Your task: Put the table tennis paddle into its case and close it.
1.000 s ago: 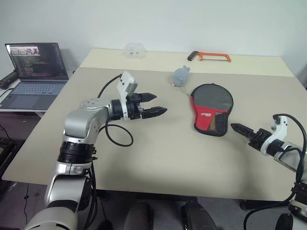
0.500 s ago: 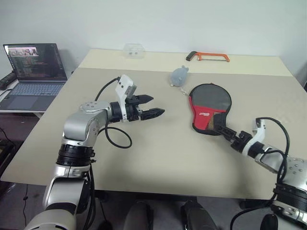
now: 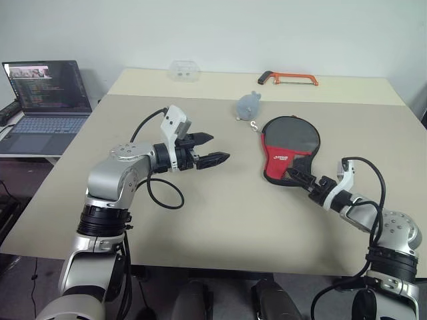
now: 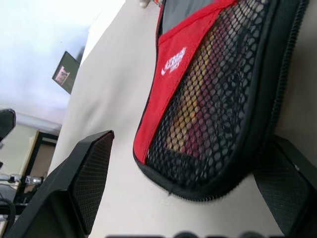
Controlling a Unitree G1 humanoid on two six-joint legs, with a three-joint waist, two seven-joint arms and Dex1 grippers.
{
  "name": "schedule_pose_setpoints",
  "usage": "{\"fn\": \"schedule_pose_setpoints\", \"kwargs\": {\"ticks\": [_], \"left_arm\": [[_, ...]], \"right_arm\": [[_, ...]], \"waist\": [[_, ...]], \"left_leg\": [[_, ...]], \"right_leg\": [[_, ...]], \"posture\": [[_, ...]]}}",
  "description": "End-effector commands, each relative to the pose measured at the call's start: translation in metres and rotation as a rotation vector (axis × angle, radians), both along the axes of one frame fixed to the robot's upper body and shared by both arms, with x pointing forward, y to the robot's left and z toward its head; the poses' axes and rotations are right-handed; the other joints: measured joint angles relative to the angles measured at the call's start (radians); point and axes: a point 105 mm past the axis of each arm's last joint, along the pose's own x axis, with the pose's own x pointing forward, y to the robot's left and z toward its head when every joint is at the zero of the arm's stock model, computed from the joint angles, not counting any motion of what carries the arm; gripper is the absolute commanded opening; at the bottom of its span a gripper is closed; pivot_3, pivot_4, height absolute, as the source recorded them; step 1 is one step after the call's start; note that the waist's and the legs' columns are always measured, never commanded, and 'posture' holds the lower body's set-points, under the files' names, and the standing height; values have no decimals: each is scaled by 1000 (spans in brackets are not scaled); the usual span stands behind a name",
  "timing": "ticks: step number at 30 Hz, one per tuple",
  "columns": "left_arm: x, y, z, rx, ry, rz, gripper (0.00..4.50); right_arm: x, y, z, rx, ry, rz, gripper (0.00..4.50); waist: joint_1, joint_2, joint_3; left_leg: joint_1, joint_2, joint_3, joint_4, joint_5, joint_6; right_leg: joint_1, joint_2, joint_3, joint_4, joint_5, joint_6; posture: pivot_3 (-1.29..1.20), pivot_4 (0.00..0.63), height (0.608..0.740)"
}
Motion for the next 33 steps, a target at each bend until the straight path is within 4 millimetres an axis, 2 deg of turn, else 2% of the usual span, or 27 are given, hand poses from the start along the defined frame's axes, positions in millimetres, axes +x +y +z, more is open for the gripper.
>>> {"fn": "schedule_pose_setpoints", "kwargs": {"ticks": [1, 7, 8, 11, 18, 21, 22, 25, 28, 33], "left_arm": [[-4, -4, 8, 16, -45, -19, 4466], [-4, -5, 9, 16, -48, -21, 4466], [-4, -5, 9, 18, -49, -21, 4489], [-4, -5, 9, 17, -49, -19, 4500], [-4, -6, 8, 19, -49, -23, 4500], [-4, -7, 8, 20, -49, -24, 4500], [-4, -7, 8, 20, -50, -25, 4500], [-4, -6, 9, 20, -52, -26, 4500], [-4, -6, 9, 21, -52, -26, 4500], [-3, -5, 9, 22, -51, -31, 4500]], "right_arm": [[10, 3, 2, 20, -21, -13, 4500], [13, 3, -1, 28, -19, -20, 4500], [13, 2, -3, 24, -11, -26, 4315], [12, 0, -8, 19, 11, -37, 3590], [11, -2, -14, 8, 34, -49, 1107], [8, 0, -18, 7, 55, -32, 171], [7, 0, -20, 6, 64, -25, 8], [0, 3, -24, -5, 83, 20, 8], [-17, 10, -27, -24, 107, 134, 8], [-47, 12, -37, -73, 170, 283, 8]], "waist": [[-3, 0, 0], [-9, -2, -1], [-9, -2, -1], [-9, -2, -1], [-9, -4, -2], [-9, -10, -6], [-9, -10, -6], [-8, -11, -7], [0, -11, -7], [15, -11, -7]], "left_leg": [[0, 0, 0, 0, 0, 0], [1, 0, 0, 0, 0, 0], [1, 0, 0, 0, 0, 0], [1, 0, 0, 0, 0, 0], [1, 0, 0, -1, 0, 0], [3, 1, -2, -1, 0, 0], [4, 1, -3, -1, 0, 0], [7, 2, -4, -1, 0, 0], [7, 2, -5, -3, 0, 0], [2, 2, -6, -5, -1, 1]], "right_leg": [[0, 0, 0, 0, 0, 0], [0, 0, 0, 0, 0, 0], [0, 0, 0, 0, 0, 0], [1, 0, 0, 0, 0, 0], [1, 0, 0, -1, 0, 0], [5, -1, -1, -2, 0, 0], [8, -1, -2, -3, 0, 0], [12, -1, -4, -7, 1, 1], [12, -1, -4, -9, 0, 0], [11, 0, -5, -16, 0, -1]], "posture": [[0, 150, 740], [0, 150, 740], [0, 150, 740], [0, 150, 740], [0, 150, 740], [0, 150, 740], [0, 150, 740], [0, 150, 740], [0, 150, 740], [0, 150, 740]]}}
